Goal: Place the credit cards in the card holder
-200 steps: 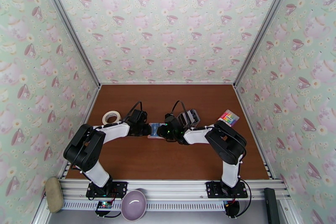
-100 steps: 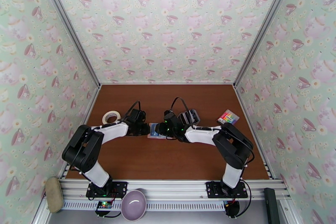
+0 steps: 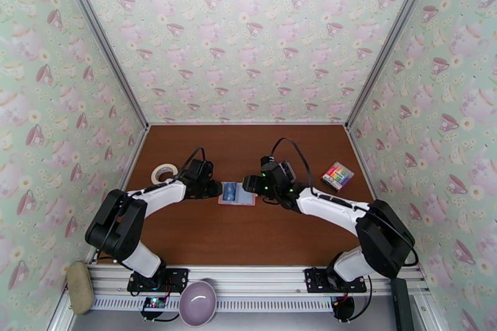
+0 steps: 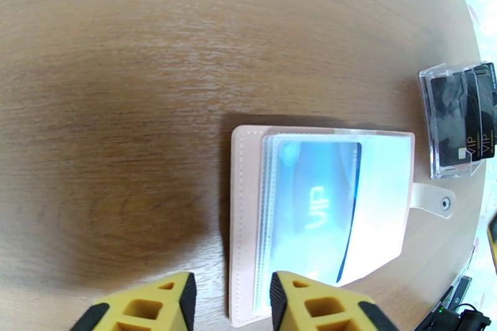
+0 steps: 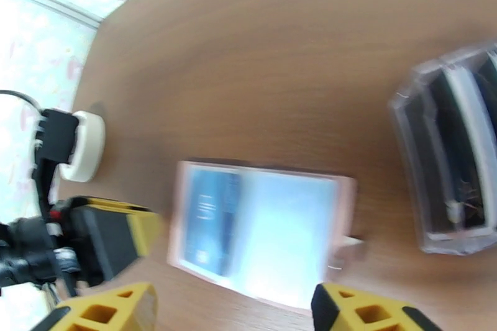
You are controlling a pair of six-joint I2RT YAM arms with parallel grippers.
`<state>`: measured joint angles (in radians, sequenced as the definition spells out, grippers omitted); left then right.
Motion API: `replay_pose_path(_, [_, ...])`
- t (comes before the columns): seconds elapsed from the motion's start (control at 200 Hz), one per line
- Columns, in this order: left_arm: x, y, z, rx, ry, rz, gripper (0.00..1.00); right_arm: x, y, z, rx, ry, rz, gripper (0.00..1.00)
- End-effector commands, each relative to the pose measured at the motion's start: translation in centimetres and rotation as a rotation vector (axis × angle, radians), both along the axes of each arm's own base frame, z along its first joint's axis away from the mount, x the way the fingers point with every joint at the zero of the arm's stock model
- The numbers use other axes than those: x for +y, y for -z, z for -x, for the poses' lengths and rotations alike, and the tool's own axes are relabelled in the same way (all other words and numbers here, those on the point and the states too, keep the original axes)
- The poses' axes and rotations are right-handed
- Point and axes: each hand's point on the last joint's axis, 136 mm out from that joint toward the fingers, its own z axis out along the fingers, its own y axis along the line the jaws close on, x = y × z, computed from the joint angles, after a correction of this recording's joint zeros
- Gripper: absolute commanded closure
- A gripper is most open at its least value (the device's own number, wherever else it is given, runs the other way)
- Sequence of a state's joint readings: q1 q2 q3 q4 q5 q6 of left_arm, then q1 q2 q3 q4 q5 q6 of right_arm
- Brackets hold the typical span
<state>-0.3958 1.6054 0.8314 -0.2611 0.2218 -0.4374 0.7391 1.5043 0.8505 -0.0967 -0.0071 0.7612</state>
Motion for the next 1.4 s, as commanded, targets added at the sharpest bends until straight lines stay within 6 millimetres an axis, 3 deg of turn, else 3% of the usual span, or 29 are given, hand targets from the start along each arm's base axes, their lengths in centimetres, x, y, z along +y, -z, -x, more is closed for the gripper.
replay_pose_path(0.0, [-0.1,-0.1,0.3,-0.006,0.003,0.032,0.6,-0.7,1.9,1.2,0.036,-0.025,0.041,0.23])
replay_pose_path(0.155, [-0.7,0.7,1.2,0.017,0.0,0.085,0.58,-0.6,3.7,1.4,0.06,-0.024,0.044,0.17])
replay_pose_path(0.451, [-1.2,1.4,2.6,0.031,0.007,0.118,0.61,0.3,5.9,0.2,0.081,-0.03,0.057,0.16])
replay_pose_path(0.596, [-1.3,1.8,2.9,0.04,0.011,0.114,0.74,0.6,6.8,-0.4,0.088,-0.025,0.064,0.16])
replay_pose_path(0.911, [-1.3,2.5,3.0,0.055,0.012,0.103,0.81,1.1,8.2,-1.1,0.101,-0.014,0.072,0.17])
replay_pose_path(1.132, [-1.3,2.5,2.9,0.056,0.011,0.103,0.82,0.1,8.9,-1.4,0.098,0.023,0.124,0.26])
replay_pose_path(1.397, [-1.4,2.4,2.7,0.055,0.009,0.1,0.82,0.0,9.0,-1.4,0.09,0.029,0.113,0.48])
